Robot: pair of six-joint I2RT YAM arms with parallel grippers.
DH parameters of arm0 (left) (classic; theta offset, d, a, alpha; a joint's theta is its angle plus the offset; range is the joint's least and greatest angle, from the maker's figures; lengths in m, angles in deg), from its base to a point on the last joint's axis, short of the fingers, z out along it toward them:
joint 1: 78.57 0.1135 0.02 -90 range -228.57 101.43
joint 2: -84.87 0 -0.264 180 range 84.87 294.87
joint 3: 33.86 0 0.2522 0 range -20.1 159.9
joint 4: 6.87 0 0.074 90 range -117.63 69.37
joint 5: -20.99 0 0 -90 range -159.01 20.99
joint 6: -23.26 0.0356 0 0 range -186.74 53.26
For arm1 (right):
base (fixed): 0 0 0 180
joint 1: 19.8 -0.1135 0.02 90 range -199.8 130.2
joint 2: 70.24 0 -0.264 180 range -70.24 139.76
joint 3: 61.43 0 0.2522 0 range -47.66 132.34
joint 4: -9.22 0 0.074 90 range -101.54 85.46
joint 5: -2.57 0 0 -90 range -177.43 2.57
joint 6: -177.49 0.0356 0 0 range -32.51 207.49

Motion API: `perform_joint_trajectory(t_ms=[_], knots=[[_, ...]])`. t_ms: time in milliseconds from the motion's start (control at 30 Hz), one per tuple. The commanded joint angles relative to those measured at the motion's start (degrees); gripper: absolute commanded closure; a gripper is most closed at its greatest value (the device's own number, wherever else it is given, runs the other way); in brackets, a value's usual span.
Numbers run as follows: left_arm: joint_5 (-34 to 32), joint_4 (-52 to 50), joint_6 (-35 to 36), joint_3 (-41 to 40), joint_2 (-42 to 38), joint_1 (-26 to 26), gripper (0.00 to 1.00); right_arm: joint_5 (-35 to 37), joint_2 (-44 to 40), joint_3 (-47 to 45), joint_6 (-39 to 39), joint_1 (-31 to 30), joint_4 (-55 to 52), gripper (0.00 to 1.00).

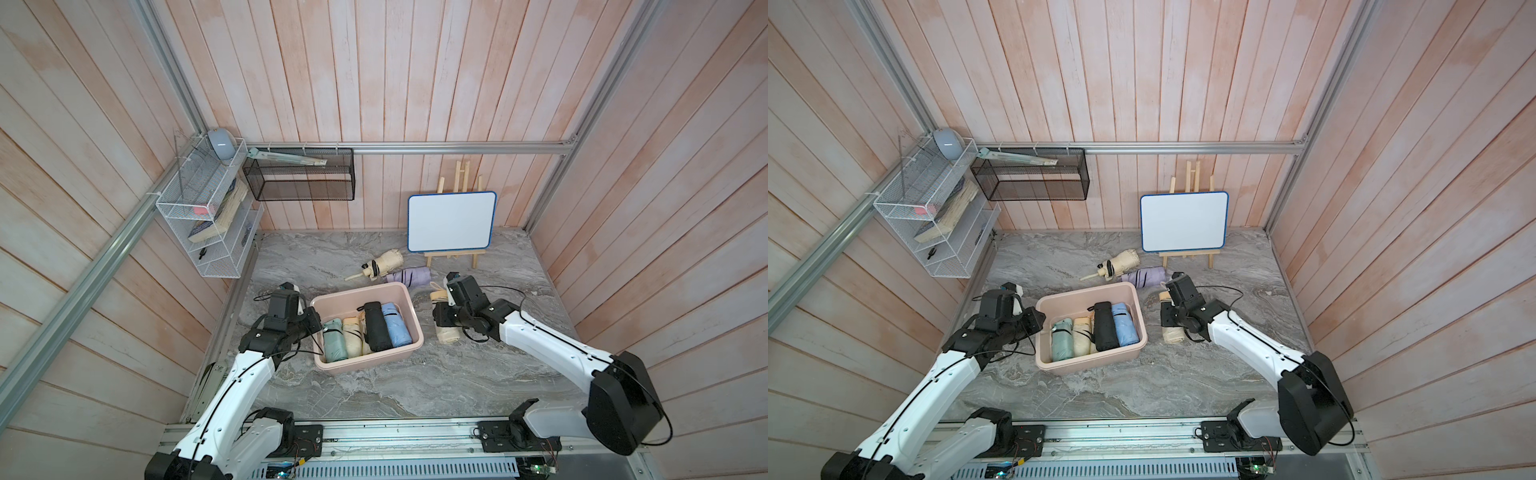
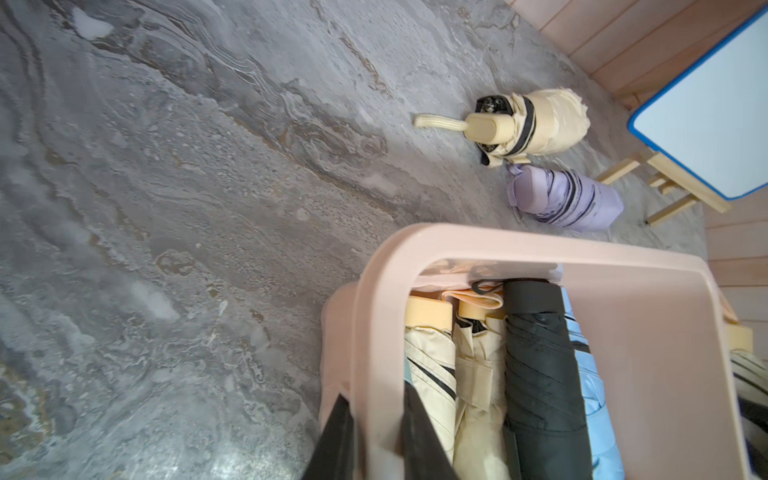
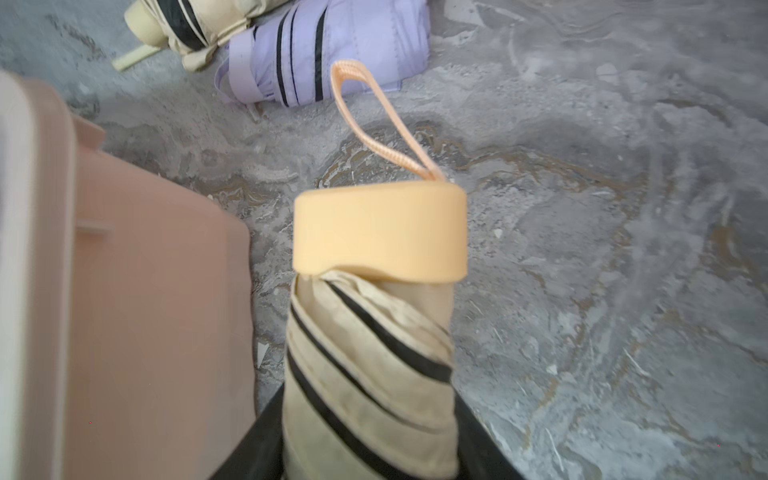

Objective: Put the umbrella into the storage box
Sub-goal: Pick up the umbrella from the center of the board, then adjust the storage box at the center of the board.

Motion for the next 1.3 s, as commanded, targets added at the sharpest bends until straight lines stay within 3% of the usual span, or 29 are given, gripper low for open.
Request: perform_joint_trajectory(t_ms=[0,267,533,800,967,1100,1267], knots=[[2.7,6.8,0.0,1.2,-0.2,-2.9,1.0,3.5,-5.0,2.1,5.9,0.6,-5.5,0.6],[0.5,11.7,-5.6,1.0,2.8,-11.8,1.0,2.8,-8.9,12.0,8.7,-0.5,-14.2,0.59],[-4.2,13.6,-10.2,1.4,4.3,-18.0,1.0,5.4,-4.1,18.7,14.8,-12.0,-13.1,0.6],[-2.8,14.9,-14.4,0.9,5.8,-20.0,1.0,6.9,3.9,20.6,23.7,-24.2,-5.2,0.59],[-3.6,15.5,-16.1,0.8,5.9,-22.4,1.0,7.8,7.6,20.3,28.1,-28.2,-1.7,0.59],[-3.9,15.4,-16.6,0.6,5.3,-23.0,0.86,9.1,10.2,19.3,30.0,-29.1,-0.9,0.6],[-7.9,13.8,-14.6,1.3,2.2,-23.0,0.6,10.3,13.0,18.2,31.4,-29.3,-1.0,0.6]])
